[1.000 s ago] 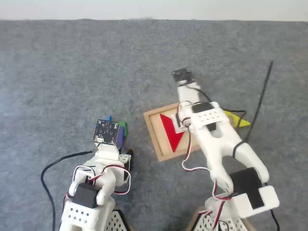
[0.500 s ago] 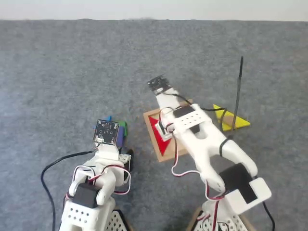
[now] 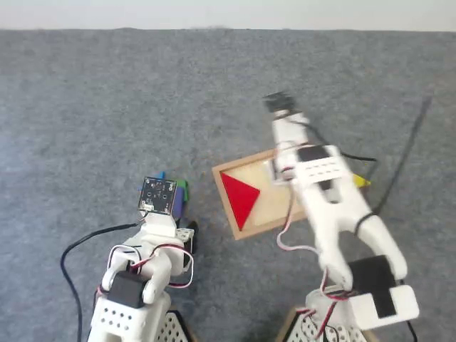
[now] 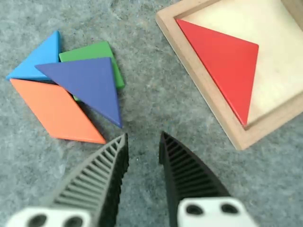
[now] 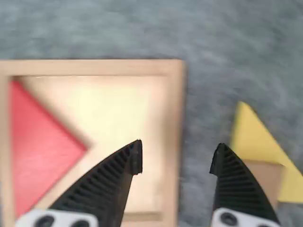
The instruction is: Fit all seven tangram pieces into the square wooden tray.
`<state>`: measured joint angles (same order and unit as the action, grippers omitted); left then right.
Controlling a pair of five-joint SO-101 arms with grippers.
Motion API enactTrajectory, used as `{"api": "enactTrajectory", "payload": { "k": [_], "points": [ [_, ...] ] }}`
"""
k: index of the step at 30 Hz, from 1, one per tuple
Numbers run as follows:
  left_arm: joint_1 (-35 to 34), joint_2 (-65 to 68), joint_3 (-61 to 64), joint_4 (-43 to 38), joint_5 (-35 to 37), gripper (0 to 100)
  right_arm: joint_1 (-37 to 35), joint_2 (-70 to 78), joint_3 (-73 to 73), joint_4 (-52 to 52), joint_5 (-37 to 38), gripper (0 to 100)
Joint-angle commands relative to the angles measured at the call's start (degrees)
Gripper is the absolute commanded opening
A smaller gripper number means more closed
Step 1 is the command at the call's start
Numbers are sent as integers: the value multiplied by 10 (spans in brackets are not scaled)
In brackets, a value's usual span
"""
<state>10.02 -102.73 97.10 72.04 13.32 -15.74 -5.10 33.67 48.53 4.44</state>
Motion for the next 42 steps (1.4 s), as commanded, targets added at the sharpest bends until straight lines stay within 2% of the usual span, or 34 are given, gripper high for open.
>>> {"api": "enactTrajectory", "payload": {
  "k": [1,9,15,21,35,42],
  "points": [
    [1,-10,-7,1,4,105,52,0,-18,-10,22,249],
    [1,-10,-7,1,4,105,116,117,-113,51,77,249],
    [1,-10,-7,1,4,105,161,199,-194,58,78,249],
    [1,-10,-7,1,4,105,196,204,-220,71,84,249],
    [1,-10,-7,1,4,105,104,54,-194,217,326,255],
    [1,-10,-7,1,4,105,107,106,-149,191,426,377]
  ]
}}
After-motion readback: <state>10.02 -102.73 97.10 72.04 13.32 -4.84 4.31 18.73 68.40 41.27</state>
